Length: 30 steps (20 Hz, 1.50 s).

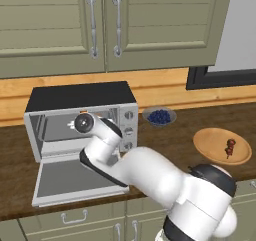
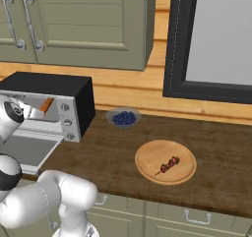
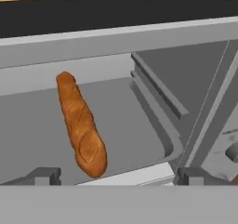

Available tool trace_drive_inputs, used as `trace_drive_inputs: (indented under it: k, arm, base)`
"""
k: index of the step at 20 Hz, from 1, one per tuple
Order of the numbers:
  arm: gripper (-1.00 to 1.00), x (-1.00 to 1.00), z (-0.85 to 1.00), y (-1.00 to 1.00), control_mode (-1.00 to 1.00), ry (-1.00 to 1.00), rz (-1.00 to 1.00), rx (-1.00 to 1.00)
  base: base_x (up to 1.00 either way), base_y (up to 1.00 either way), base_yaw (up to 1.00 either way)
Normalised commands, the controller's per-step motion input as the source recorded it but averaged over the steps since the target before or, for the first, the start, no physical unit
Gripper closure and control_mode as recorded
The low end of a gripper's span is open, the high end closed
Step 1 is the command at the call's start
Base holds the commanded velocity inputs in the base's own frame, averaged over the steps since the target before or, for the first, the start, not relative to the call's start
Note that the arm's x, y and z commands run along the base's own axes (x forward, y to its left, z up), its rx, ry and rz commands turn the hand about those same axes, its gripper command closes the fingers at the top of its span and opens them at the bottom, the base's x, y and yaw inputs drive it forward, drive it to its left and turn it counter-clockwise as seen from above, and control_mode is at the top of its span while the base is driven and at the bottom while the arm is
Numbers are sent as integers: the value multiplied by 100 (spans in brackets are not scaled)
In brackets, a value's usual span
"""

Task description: Pick up the kebab skewer and baguette bread, and place them inside the toaster oven. Close the toaster oven door and start by setting the timer.

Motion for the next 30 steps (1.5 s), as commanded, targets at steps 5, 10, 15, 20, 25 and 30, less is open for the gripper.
trace_drive_inputs:
  k: [5, 10, 15, 20, 25, 30]
  arm:
    - [-100, -72, 31, -69, -100, 4, 0, 0]
    - [-100, -62, 50, -78, -100, 21, 0, 0]
    - [-100, -49, 31, -89, -100, 28, 0, 0]
    - [-100, -46, 14, -93, -100, 26, 0, 0]
    - [-100, -30, 1, -100, -100, 21, -3, 0]
    - [-100, -16, 0, -100, -100, 16, -8, 0]
  base:
    - [0, 0, 0]
    - [0, 0, 0]
    - [0, 0, 0]
    - [0, 0, 0]
    - [0, 0, 0]
    - [0, 0, 0]
